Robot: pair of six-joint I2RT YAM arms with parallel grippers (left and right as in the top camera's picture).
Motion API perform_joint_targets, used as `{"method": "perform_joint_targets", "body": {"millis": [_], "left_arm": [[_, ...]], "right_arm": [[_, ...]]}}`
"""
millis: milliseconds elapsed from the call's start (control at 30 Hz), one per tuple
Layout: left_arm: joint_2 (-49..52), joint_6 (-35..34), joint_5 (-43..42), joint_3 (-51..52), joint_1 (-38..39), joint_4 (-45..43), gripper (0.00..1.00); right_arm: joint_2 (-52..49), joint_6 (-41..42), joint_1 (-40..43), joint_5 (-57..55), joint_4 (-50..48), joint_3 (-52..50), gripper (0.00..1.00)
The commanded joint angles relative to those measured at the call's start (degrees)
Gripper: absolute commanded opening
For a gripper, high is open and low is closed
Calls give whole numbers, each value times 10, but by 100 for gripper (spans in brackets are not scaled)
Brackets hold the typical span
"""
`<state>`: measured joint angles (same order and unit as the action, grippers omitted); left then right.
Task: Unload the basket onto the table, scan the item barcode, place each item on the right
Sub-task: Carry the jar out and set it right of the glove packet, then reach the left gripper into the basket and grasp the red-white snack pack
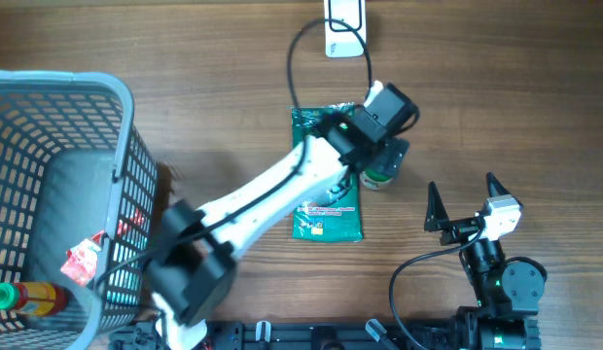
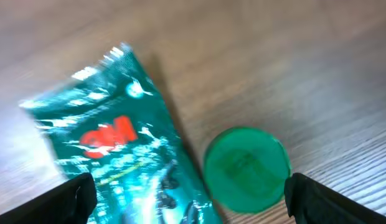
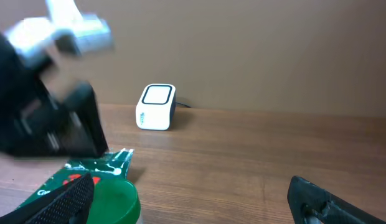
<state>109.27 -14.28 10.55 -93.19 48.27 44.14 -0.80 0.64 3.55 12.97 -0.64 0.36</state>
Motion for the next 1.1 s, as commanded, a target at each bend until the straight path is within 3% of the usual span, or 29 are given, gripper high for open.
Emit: {"method": "perform_joint_targets", "body": {"millis": [0, 133, 367, 667, 833, 1067], "left_arm": [[-94, -30, 35, -18, -24, 15, 100], [-184, -68, 51, -18, -41, 67, 100], [-337, -146, 156, -18, -106, 157, 100], [-506, -306, 182, -17, -334, 315, 100], [-530, -327, 243, -16, -457, 392, 100], [-478, -327, 245, -4, -598, 393, 100]], "right_arm": [[3, 9, -2, -9, -2, 0, 100], [3, 9, -2, -9, -2, -1, 100], [3, 9, -2, -9, -2, -1, 100], [3, 9, -2, -9, -2, 0, 100], [3, 9, -2, -9, -2, -1, 100], [3, 9, -2, -9, -2, 0, 100]]}}
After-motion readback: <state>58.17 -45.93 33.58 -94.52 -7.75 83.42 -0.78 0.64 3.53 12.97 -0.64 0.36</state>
